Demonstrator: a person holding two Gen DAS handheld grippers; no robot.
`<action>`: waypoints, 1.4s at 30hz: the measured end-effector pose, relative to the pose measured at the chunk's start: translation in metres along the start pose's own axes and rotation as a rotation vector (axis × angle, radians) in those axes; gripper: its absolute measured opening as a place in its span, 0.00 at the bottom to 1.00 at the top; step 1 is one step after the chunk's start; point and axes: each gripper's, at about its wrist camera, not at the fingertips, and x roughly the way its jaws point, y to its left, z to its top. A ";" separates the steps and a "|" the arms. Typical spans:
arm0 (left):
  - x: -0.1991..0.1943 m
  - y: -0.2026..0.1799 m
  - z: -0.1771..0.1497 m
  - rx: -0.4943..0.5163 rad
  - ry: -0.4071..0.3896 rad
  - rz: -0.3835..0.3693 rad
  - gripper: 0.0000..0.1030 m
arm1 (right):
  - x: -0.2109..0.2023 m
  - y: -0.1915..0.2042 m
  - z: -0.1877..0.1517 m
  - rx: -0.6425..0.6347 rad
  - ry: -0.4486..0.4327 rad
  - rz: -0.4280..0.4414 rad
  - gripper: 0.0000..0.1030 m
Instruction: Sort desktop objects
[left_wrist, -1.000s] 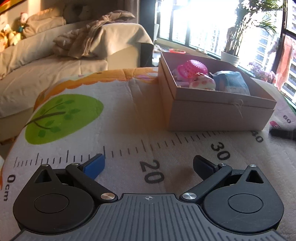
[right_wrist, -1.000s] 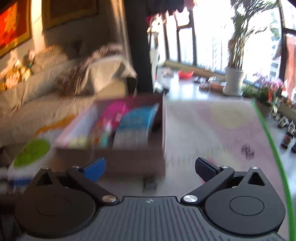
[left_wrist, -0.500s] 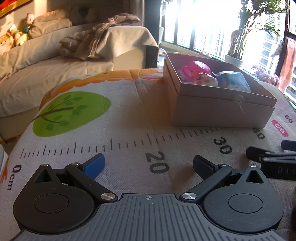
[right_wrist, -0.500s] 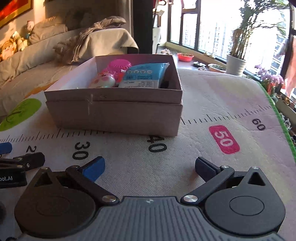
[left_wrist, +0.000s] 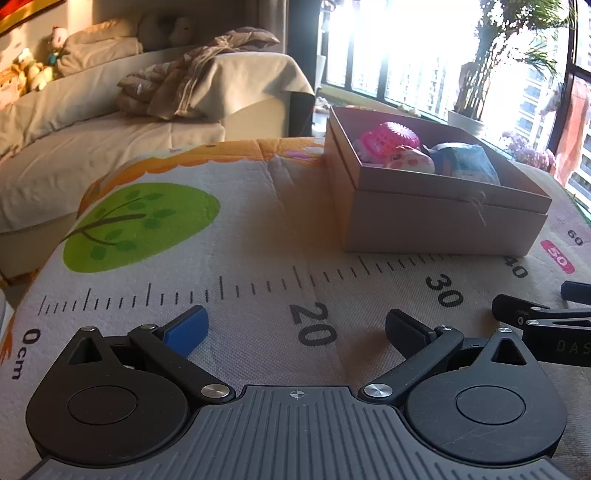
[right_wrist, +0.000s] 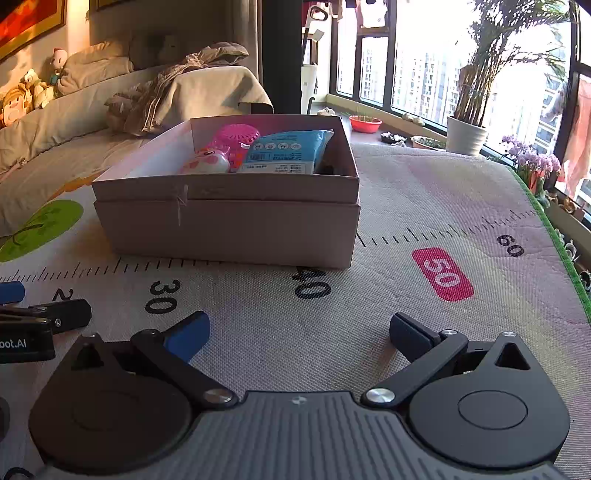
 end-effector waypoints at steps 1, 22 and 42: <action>0.000 0.001 0.000 -0.006 -0.003 -0.005 1.00 | 0.000 0.000 0.000 0.001 0.000 0.000 1.00; 0.000 0.003 0.000 -0.011 -0.006 -0.009 1.00 | 0.000 0.000 0.000 0.000 0.000 0.000 1.00; -0.001 0.004 0.001 -0.026 -0.012 -0.022 1.00 | 0.000 0.000 0.000 0.000 0.000 0.000 1.00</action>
